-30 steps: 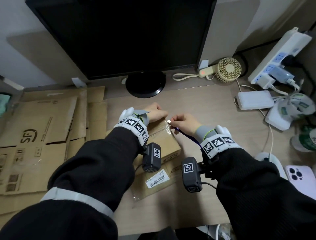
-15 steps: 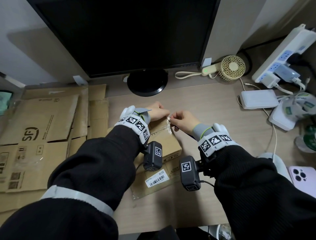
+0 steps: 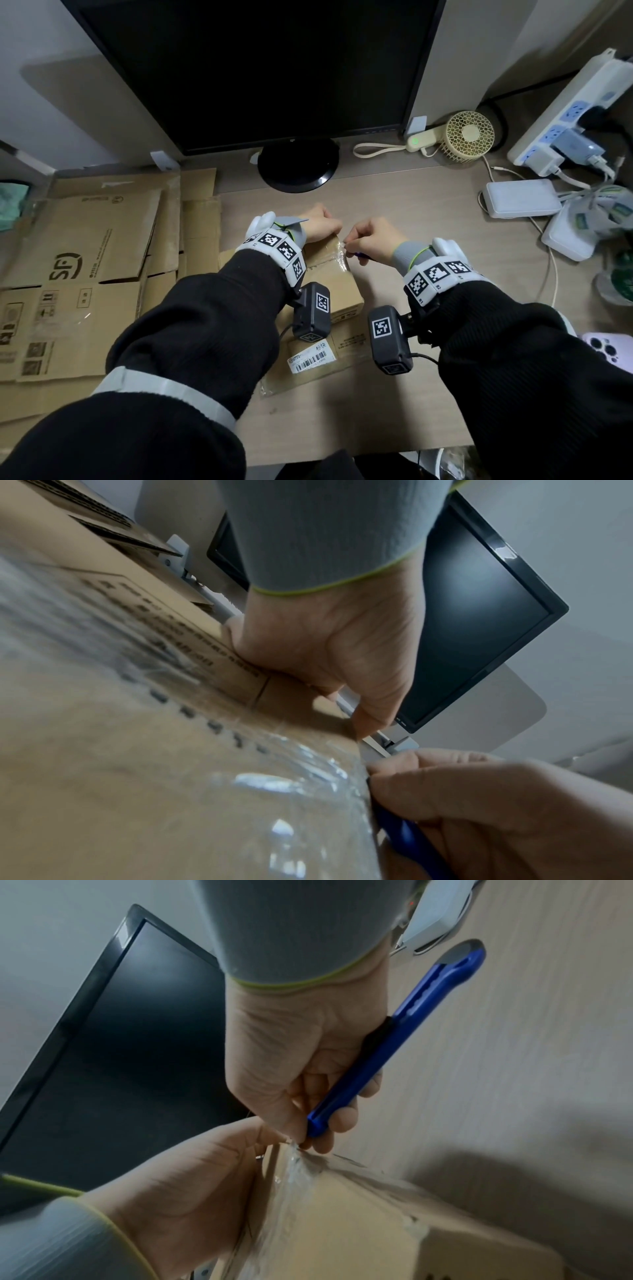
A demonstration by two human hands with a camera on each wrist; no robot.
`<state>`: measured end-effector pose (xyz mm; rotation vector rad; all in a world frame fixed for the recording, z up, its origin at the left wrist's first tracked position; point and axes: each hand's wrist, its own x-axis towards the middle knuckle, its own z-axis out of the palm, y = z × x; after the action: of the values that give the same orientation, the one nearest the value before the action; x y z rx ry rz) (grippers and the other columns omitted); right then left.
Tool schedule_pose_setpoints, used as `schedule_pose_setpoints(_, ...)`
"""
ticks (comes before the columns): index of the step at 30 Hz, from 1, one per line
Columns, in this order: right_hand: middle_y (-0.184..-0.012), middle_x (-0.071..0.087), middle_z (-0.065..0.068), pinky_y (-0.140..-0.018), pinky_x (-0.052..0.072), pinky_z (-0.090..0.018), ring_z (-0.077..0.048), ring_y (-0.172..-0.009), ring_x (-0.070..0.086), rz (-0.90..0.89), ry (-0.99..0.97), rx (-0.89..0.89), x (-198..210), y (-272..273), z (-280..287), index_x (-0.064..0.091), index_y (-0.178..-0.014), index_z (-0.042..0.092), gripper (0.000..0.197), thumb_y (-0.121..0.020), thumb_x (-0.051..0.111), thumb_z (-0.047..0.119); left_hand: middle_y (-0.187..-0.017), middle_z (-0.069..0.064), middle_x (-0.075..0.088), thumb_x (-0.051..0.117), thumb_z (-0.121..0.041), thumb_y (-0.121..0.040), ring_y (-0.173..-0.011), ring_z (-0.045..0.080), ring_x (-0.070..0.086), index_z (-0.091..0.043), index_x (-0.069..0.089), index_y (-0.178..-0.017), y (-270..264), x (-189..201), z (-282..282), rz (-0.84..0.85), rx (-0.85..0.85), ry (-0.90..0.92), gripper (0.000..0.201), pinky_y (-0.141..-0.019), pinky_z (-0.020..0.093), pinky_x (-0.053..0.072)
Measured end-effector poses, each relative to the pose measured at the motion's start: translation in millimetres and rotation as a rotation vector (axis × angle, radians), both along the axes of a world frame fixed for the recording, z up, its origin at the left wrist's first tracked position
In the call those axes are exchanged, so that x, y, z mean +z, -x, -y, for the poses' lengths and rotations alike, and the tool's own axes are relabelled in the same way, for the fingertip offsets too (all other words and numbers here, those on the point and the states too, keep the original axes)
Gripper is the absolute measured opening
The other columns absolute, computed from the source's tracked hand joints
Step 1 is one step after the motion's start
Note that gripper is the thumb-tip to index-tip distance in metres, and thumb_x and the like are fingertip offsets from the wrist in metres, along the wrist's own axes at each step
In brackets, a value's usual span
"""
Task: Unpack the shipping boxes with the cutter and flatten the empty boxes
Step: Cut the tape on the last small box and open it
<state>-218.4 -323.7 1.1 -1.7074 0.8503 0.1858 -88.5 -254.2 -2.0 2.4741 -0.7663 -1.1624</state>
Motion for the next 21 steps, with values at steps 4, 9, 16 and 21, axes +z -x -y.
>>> schedule_pose_setpoints(4,-0.062,0.06,-0.01,-0.042,0.038,-0.016,-0.009,-0.035,0.044,-0.016,-0.038,0.038,2.8,6.3,2.7,0.058,-0.065,0.006,0.022,-0.082,0.055,-0.009,-0.087,0.002,0.052,0.06,-0.027,-0.084,-0.087,0.021,0.048,-0.02,0.047,-0.084,-2.2,0.4,1.4,0.031,0.0,0.021,0.015,-0.075,0.03,0.037)
schedule_pose_setpoints(9,-0.065,0.063,-0.009,-0.046,0.042,-0.018,-0.013,-0.042,0.047,-0.02,-0.004,0.083,3.3,8.5,3.9,0.059,-0.066,0.009,0.022,-0.083,0.058,-0.006,-0.073,-0.004,0.046,0.059,-0.026,-0.085,-0.081,0.019,0.047,-0.024,0.041,-0.071,-0.9,1.4,1.6,0.077,-0.026,0.028,0.023,-0.065,0.029,0.034)
schedule_pose_setpoints(16,-0.065,0.064,-0.009,-0.046,0.044,-0.016,-0.008,-0.036,0.047,-0.018,-0.054,0.12,4.1,25.4,2.4,0.06,-0.066,0.006,0.021,-0.084,0.059,-0.006,-0.068,0.001,0.043,0.06,-0.022,-0.084,-0.076,0.021,0.041,-0.022,0.04,-0.063,-1.3,1.4,4.1,0.093,-0.049,0.044,0.03,-0.062,0.029,0.029)
schedule_pose_setpoints(21,-0.067,0.066,-0.01,-0.051,0.047,-0.021,-0.014,-0.041,0.049,-0.036,-0.094,0.18,7.3,36.6,-1.5,0.063,-0.064,0.006,0.023,-0.084,0.06,-0.005,-0.069,0.001,0.048,0.061,-0.026,-0.082,-0.074,0.022,0.047,-0.021,0.046,-0.064,-4.2,-4.4,5.6,0.103,-0.045,0.041,0.024,-0.068,0.031,0.035)
